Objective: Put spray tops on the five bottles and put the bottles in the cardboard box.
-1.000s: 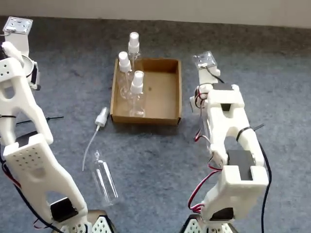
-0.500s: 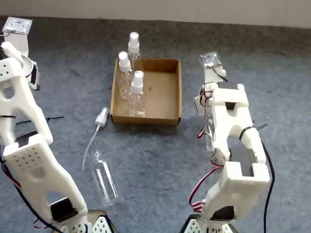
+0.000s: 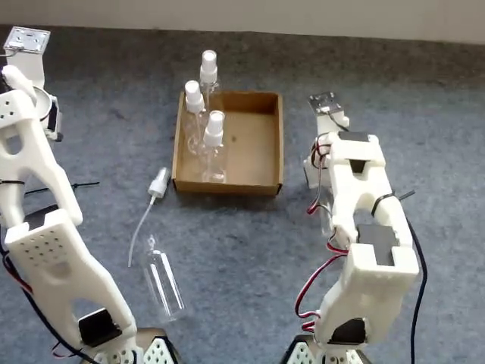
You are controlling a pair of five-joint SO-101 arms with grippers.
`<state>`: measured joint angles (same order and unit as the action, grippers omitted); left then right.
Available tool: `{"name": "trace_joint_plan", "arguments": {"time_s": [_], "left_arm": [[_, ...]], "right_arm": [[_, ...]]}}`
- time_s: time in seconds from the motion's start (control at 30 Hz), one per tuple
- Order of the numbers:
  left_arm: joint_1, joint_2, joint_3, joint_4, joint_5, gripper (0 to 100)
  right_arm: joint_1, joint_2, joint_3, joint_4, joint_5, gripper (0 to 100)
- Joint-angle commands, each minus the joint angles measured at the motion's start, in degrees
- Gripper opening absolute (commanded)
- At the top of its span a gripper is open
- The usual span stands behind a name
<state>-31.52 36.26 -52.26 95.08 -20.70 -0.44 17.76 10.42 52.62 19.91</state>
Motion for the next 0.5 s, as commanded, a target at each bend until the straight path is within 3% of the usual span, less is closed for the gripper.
{"name": "trace_joint_plan", "arguments": {"time_s": [0.0,0.27,0.47], "left_arm": [[-0.66,-1.27,-0.66,-0.62,-0.35,4],[-0.66,-1.45,-3.65,-0.18,-0.18,4],[-0.31,-1.54,-11.47,5.98,0.35,4]], "right_arm": [[0.66,-0.92,-3.47,0.75,0.79,11.1],[3.38,-2.15,-3.65,1.27,0.97,0.2],[5.23,-16.48,-3.65,7.34,0.97,0.4]]}}
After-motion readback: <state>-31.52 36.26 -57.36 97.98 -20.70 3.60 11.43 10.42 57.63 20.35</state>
